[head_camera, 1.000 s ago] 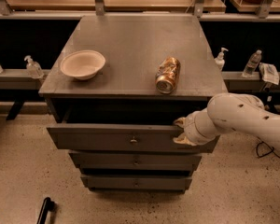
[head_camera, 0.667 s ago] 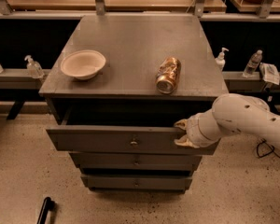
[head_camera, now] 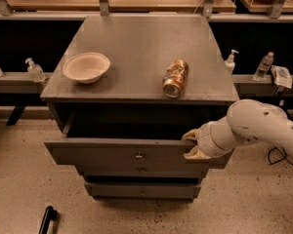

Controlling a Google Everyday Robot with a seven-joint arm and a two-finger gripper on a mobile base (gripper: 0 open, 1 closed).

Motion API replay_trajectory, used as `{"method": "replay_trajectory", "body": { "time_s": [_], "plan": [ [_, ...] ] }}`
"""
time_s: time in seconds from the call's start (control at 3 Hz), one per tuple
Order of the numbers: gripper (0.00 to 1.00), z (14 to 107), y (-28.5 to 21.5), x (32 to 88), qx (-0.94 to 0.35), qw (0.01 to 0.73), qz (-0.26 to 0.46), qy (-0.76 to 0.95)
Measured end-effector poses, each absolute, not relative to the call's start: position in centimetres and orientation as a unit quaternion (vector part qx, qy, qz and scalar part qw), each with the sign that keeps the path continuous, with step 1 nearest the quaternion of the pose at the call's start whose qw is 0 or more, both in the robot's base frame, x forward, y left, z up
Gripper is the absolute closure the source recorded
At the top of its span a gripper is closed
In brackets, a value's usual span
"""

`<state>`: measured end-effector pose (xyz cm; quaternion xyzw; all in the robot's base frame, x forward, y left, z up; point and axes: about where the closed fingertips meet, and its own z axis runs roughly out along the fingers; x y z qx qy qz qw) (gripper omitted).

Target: Open top drawer

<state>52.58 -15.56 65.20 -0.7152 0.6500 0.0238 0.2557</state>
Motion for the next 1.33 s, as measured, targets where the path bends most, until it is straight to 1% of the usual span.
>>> {"method": "replay_trajectory", "body": {
  "time_s": [0.67, 1.0, 1.33],
  "plan": [
    [0.13, 65.2, -15.5, 52.6, -0.716, 0.255, 0.024, 0.65],
    [0.0, 65.9, -15.6, 52.1, -0.725, 0.238, 0.036, 0.645],
    [0.0, 68.4, -15.2, 50.6, -0.755, 0.204, 0.06, 0.621]
  ]
}}
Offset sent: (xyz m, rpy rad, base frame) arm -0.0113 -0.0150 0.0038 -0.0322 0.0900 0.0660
